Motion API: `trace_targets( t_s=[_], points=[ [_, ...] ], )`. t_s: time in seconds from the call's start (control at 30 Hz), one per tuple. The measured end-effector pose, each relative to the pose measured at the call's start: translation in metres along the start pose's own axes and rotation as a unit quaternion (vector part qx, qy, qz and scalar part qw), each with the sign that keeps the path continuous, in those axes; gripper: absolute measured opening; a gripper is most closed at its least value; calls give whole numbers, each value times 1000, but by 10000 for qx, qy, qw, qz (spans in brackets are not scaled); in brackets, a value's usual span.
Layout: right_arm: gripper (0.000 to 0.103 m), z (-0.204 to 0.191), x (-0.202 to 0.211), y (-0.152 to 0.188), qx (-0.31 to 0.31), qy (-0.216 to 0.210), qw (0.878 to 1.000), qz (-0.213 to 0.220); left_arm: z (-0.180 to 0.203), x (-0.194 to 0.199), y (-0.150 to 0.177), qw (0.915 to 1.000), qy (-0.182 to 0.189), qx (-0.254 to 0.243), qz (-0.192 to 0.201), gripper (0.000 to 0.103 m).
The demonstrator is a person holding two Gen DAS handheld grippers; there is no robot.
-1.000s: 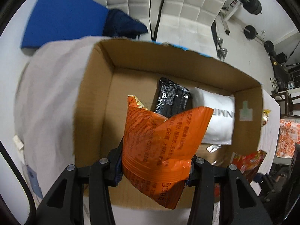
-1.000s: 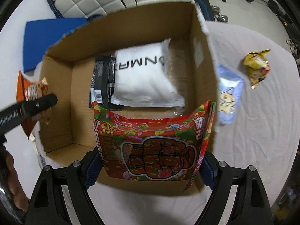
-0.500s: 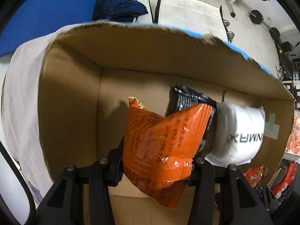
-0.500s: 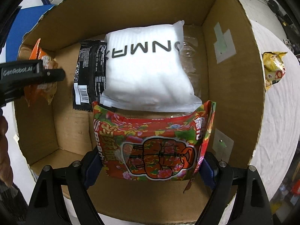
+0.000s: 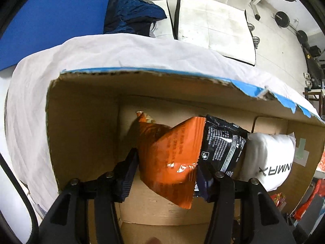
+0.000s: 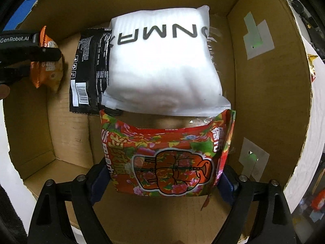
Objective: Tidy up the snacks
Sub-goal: 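Carry the orange pack with the left tool while the right tool carries the candy bag into the box, then open both tools and lift them out of the box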
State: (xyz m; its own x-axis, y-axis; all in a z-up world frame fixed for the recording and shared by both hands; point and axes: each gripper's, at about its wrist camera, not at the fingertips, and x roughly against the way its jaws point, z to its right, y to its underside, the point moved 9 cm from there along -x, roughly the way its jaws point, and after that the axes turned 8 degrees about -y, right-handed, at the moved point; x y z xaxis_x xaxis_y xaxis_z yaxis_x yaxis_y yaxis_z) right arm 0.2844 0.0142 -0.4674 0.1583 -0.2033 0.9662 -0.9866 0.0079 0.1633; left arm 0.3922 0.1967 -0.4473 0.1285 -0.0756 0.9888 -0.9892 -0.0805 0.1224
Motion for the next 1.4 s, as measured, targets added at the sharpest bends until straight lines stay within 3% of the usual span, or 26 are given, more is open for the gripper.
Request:
trace_targets(
  t_s=[0.1,0.17,0.2,0.37,0.63,0.97,1.4],
  points=[
    [99,-5,6,-2,38,39,9999,91,-1,9,1,9999,5,-32,127,61],
    [103,-7,10,-2,90,118,9998,148,-2,16,2,9997,-42,-36,232,82],
    [103,-10,17,-5,120,163,9996,193,-3,21,1,9994,-101,-51,316,87],
    [103,-9,30,-2,120,170,9993,308,-11,46,8,9978,-157,-33,641,97],
    [103,-9,62,6,131,175,9975,669,-22,70,50,9938,48,99,1106,98],
    [103,-16,97,41,442,247,9932,1052,-30,91,111,9855,-224,136,1674,97],
    [103,-21,161,79,670,-136,9851,1580,-24,148,168,9756,-273,252,2164,97]
  ],
)
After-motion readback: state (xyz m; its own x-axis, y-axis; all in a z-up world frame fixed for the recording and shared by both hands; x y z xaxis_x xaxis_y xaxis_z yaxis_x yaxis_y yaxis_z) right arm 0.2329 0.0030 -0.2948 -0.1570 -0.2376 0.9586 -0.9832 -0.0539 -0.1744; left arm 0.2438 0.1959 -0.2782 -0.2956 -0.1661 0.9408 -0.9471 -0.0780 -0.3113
